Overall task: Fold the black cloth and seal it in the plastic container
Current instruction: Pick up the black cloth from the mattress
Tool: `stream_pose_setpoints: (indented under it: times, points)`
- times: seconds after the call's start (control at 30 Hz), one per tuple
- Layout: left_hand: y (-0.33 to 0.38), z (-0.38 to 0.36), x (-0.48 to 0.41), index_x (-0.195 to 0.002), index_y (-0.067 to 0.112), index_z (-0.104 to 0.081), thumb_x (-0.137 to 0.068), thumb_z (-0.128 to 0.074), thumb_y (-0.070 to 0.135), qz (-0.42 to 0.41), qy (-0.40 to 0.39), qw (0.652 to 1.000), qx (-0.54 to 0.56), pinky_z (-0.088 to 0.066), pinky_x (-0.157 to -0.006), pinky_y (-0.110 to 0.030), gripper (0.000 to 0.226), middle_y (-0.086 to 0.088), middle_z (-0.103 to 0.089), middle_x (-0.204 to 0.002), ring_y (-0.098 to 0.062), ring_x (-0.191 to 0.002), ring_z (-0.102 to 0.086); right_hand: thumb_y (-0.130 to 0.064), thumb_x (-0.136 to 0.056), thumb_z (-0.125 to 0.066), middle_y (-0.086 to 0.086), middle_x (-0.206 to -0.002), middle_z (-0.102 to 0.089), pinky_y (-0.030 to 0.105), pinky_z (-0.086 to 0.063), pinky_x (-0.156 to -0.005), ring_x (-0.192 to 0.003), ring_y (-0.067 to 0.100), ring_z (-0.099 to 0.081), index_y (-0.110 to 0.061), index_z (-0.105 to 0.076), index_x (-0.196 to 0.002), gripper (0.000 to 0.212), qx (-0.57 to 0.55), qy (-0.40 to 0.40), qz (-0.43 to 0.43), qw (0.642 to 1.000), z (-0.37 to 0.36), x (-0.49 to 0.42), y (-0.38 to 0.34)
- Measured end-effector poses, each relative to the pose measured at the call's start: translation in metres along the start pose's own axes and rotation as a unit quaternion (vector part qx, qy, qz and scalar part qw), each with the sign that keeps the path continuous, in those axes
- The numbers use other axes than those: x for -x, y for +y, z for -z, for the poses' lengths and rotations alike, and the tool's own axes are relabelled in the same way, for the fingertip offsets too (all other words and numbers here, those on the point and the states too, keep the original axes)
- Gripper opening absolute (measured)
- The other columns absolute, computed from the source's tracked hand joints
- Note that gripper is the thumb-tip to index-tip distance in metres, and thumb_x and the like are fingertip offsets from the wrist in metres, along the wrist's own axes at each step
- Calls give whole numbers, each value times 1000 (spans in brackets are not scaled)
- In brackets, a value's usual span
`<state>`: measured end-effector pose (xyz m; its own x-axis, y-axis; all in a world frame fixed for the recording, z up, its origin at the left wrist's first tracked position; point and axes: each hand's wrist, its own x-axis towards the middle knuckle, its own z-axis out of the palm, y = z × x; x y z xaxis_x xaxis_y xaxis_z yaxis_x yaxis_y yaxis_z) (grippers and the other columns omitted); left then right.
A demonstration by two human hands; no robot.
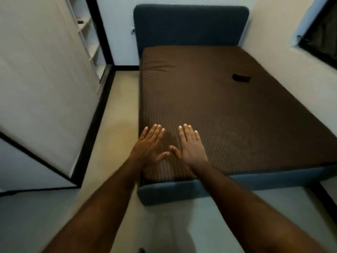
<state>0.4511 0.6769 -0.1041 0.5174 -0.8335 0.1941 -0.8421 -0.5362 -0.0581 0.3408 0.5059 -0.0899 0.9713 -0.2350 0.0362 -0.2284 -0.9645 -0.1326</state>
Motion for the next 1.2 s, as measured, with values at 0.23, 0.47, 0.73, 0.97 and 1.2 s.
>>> stream_pose_setpoints:
  times: [0.23, 0.47, 0.73, 0.97, 1.2]
  points:
    - [-119, -3, 78, -150, 5, -22, -89, -12, 72, 73, -39, 997, -8, -15, -119, -51, 91, -18, -27, -156, -31, -146, -20, -64, -97, -17, 11, -164, 10, 44, 1, -123, -150, 24, 12, -15, 8, -154, 79, -32, -18, 37, 999, -30, -50, -132]
    - [-206, -6, 97, -150, 5, -21, -90, -21, 70, 121, -37, 992, -22, -13, -119, -50, 89, -18, -27, -156, -31, -146, -21, -64, -97, -19, 9, -164, 10, 43, 2, -123, -151, 25, 13, -15, 7, -155, 81, -37, -26, 75, 996, -38, -109, -205]
    - [-293, -29, 58, -152, 8, -15, -89, -18, 72, 135, -65, 989, -10, -12, -120, -51, 89, -15, -20, -159, -30, -148, -14, -67, -96, -16, 10, -164, 9, 43, 2, -123, -151, 25, 11, -15, 5, -156, 82, -32, -13, 72, 997, -71, -217, -242]
    - [-386, -41, -34, -151, 7, -16, -88, -22, 70, 104, -72, 992, 1, -13, -120, -50, 89, -16, -23, -158, -30, -148, -16, -66, -96, -17, 12, -164, 8, 44, 2, -123, -151, 27, 10, -14, 4, -156, 82, -50, -14, 8, 999, -77, -337, -245]
    - [-466, -57, -127, -151, 6, -18, -89, -20, 70, 72, -53, 996, 5, -11, -120, -50, 89, -16, -23, -158, -30, -148, -16, -65, -97, -20, 10, -164, 9, 41, 7, -121, -151, 24, 12, -14, 6, -156, 82, -59, -1, -26, 998, -80, -435, -235]
